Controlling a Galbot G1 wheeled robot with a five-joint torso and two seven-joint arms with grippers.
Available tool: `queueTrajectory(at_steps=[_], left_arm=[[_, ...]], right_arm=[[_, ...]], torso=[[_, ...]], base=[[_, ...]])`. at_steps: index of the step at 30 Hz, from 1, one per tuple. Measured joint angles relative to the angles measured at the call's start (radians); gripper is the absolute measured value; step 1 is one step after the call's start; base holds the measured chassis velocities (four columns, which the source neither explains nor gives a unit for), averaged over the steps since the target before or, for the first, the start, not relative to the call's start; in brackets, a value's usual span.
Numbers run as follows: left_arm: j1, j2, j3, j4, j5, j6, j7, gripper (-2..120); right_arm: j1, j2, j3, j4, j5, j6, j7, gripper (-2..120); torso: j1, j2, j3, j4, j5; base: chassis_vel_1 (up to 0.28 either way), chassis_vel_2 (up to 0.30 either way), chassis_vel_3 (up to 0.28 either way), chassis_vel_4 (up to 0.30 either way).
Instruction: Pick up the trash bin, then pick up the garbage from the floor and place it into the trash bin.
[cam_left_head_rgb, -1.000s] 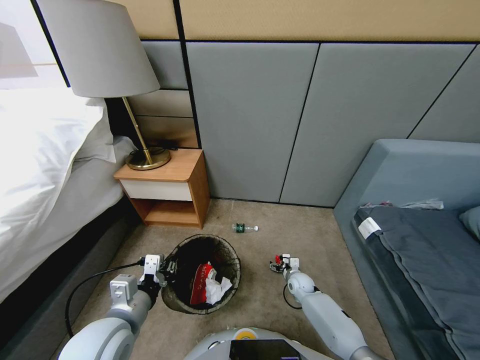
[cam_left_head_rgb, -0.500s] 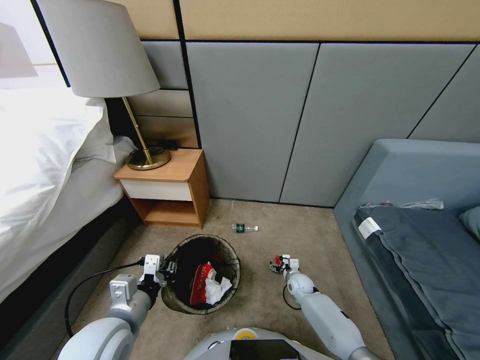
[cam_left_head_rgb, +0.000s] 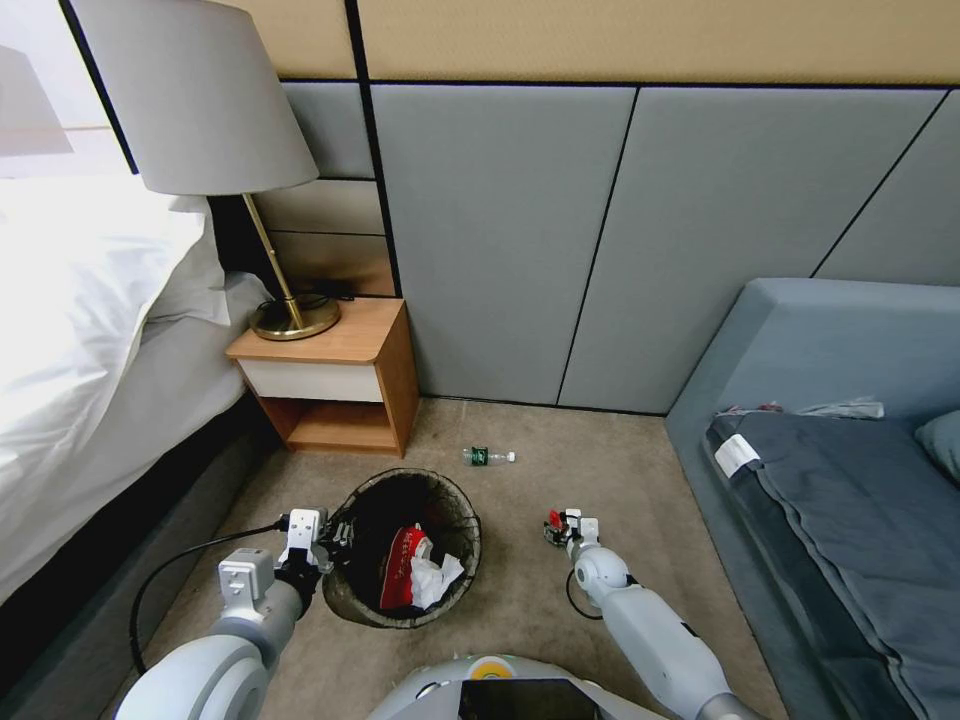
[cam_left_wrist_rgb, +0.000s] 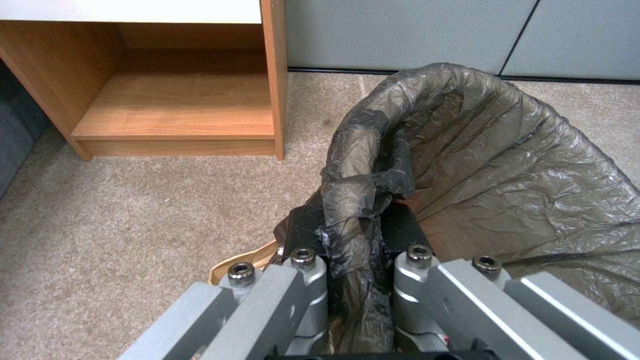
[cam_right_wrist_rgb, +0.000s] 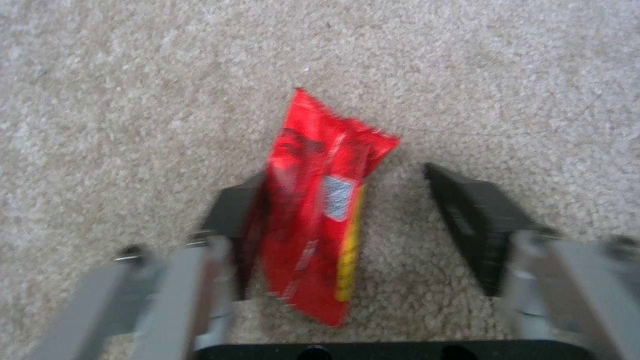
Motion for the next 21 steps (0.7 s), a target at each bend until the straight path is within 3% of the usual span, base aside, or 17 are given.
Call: queueTrajectory(at_steps=[6, 8, 13, 21], left_arm=[[0.0, 0.0, 0.0, 0.0, 0.0, 0.0, 0.0, 6], [-0.001, 0.0, 0.0, 0.0, 0.0, 0.0, 0.0, 6], [-0.003, -0.003, 0.002, 0.0, 0.0, 0.0, 0.0, 6], [-0.003, -0.003, 0.003, 0.0, -0.001, 0.0, 0.0, 6]], right_arm=[[0.001, -0.001, 0.001, -0.002, -0.001, 0.001, 0.0, 32], [0.001, -0.002, 0.001, -0.002, -0.001, 0.001, -0.001, 17], [0.001, -0.003, 0.001, -0.005, 0.0, 0.003, -0.004, 1], [-0.014, -0.004, -0.001, 0.02, -0.003, 0.002, -0.005, 0]], torso=[[0.0, 0.0, 0.0, -0.0001, 0.0], [0.0, 0.0, 0.0, 0.0001, 0.0003], [0.0, 0.0, 0.0, 0.0008, 0.0008], [0.0, 0.0, 0.0, 0.0007, 0.0016]], base=[[0.0, 0.0, 0.0, 0.0], [0.0, 0.0, 0.0, 0.0], [0.0, 0.0, 0.0, 0.0], [0.0, 0.0, 0.0, 0.0]])
